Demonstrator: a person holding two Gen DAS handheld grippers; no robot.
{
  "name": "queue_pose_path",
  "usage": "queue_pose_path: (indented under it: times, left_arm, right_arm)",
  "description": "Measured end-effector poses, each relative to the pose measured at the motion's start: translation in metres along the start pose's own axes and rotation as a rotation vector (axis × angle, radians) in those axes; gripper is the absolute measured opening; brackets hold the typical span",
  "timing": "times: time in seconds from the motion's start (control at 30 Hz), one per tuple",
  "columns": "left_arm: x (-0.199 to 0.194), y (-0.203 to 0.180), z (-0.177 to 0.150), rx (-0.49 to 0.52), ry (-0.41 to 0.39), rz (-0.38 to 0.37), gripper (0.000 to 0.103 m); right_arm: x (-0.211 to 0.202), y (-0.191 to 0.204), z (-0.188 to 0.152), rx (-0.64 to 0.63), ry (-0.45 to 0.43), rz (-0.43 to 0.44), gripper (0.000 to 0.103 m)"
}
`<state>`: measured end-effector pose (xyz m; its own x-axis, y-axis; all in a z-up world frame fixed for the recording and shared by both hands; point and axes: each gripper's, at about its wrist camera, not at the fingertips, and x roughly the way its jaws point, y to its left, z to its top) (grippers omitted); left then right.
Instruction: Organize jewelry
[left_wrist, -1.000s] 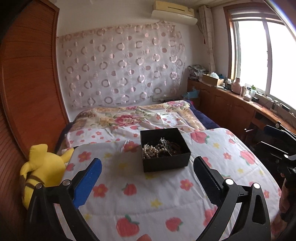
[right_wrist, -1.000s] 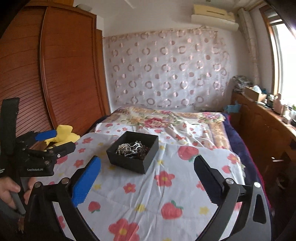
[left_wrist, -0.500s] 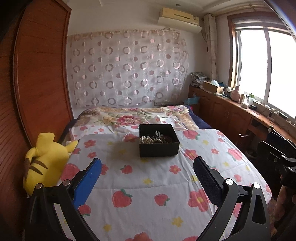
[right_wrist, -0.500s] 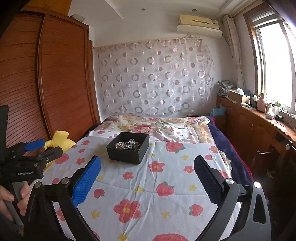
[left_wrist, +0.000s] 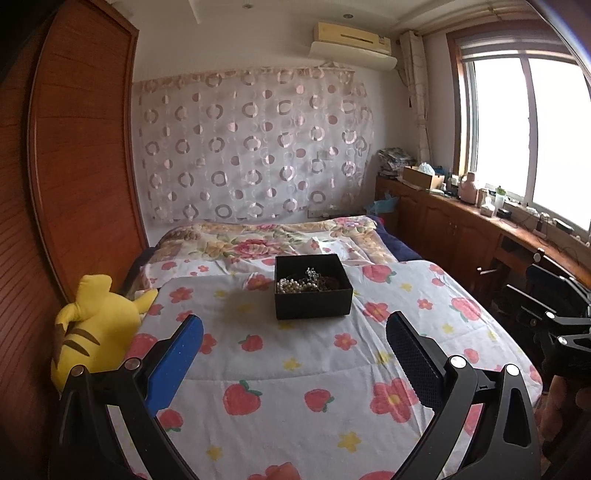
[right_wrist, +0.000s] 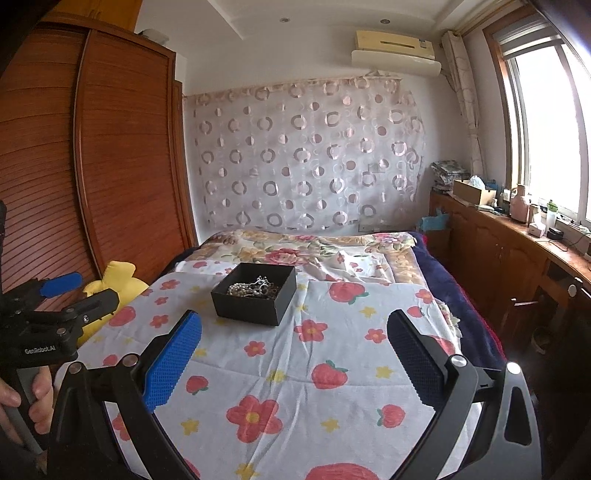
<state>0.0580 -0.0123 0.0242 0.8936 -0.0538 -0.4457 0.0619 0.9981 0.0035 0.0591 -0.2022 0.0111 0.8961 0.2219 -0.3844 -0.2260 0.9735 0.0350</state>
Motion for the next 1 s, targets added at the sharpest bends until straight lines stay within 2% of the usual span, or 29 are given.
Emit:
queue_pose_path:
  times: [1.0]
  left_arm:
    - [0.0014,-0.0011,0.0009,-0.003,0.004,-0.005,0.096]
  right_arm:
    - [-0.0048,-0.0018,0.0020,0.005,-0.003,0.005,0.101]
